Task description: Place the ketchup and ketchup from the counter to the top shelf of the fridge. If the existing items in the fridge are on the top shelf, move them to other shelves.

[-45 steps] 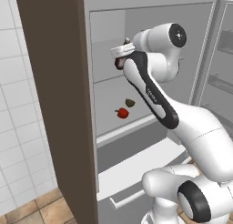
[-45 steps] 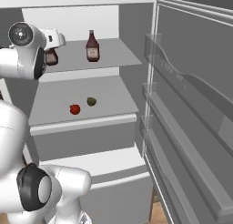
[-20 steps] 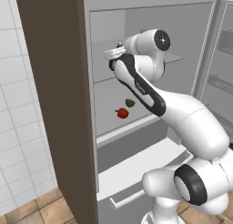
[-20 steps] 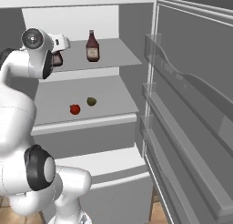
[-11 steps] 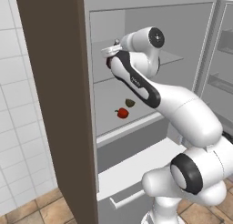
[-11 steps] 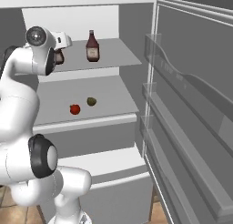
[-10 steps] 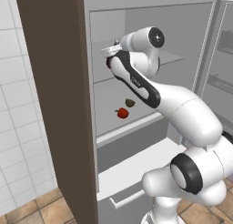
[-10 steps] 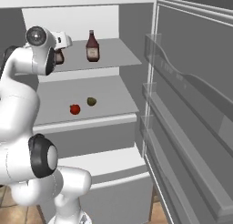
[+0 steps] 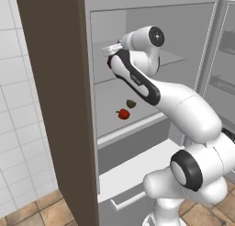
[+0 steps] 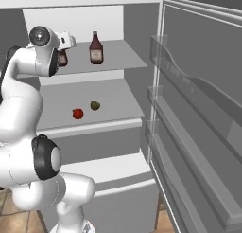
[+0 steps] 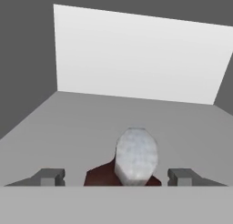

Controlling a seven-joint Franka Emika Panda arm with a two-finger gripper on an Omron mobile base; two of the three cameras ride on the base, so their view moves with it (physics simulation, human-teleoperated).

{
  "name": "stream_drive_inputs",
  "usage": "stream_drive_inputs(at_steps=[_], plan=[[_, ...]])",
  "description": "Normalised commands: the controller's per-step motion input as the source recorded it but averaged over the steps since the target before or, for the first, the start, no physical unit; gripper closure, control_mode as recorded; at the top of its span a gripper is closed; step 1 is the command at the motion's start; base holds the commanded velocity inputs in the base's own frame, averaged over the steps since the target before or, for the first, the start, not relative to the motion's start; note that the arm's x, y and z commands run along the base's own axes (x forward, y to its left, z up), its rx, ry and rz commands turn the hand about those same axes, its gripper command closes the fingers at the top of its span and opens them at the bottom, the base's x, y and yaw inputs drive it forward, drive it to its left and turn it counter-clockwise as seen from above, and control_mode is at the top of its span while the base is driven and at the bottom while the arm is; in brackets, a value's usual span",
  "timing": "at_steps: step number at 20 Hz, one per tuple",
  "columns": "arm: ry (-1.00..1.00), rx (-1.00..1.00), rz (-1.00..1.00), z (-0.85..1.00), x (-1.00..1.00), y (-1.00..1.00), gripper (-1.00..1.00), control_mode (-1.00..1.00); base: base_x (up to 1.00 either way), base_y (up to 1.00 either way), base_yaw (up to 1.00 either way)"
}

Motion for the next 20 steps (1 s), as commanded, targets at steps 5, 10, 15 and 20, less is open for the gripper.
stream_drive_inputs(at_steps=[5,10,15,20], plan=[[0.0,0.0,0.0,0.0,0.07,0.0,-1.0,-1.0,0.0,0.0,0.0],[0.0,0.0,0.0,0.0,0.04,0.0,-1.0,-1.0,0.0,0.0,0.0],[0.0,0.0,0.0,0.0,0.04,0.01,-1.0,-1.0,0.0,0.0,0.0],[0.0,0.0,-0.01,0.0,0.1,0.06,-1.0,-1.0,0.0,0.0,0.0]])
